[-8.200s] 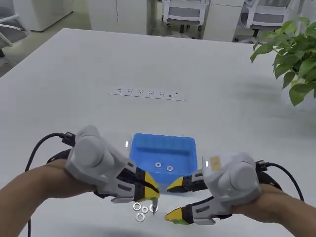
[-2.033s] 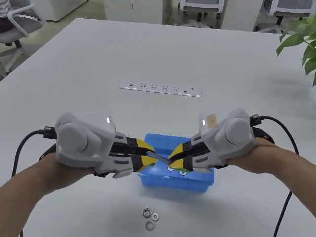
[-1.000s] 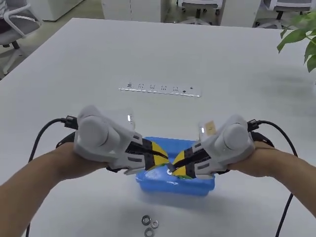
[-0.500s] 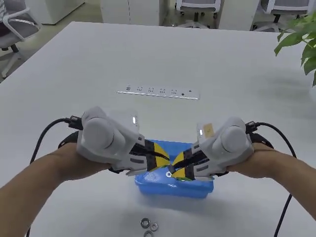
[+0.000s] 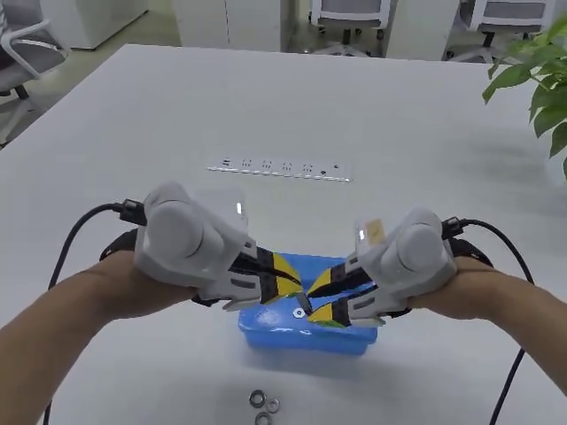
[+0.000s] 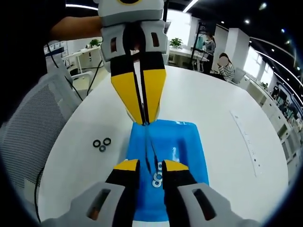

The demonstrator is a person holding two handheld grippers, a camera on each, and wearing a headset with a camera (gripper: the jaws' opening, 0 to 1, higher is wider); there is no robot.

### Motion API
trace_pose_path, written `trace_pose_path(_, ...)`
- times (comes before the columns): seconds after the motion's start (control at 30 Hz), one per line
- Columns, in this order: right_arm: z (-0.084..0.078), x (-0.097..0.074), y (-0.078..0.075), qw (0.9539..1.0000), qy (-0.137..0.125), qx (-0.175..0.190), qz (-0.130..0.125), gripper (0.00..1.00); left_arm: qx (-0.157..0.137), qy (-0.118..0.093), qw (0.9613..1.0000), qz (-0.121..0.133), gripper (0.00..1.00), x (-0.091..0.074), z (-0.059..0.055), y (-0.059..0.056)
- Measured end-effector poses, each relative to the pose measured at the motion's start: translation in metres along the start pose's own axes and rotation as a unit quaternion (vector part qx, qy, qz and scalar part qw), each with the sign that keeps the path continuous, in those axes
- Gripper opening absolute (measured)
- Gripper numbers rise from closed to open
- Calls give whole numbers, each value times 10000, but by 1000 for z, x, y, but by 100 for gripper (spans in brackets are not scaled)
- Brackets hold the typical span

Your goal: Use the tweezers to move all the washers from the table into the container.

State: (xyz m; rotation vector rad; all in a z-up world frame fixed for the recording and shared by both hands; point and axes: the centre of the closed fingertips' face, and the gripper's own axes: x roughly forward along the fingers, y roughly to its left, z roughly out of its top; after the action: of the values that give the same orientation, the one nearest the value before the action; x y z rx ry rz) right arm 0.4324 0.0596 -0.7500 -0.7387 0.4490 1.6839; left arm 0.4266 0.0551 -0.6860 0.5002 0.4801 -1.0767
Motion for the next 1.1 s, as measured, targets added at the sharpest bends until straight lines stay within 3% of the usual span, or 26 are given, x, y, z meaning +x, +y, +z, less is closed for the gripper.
trace_pose_path(0.43, 1, -19, 4, 9991, 8, 270, -312, 30, -37, -33, 10000, 45, 4, -12, 7, -6)
trace_pose_path(1.1, -13, -50, 15, 9926, 42, 811, -899, 54, -56, -44, 9999, 90, 4, -43, 19, -19)
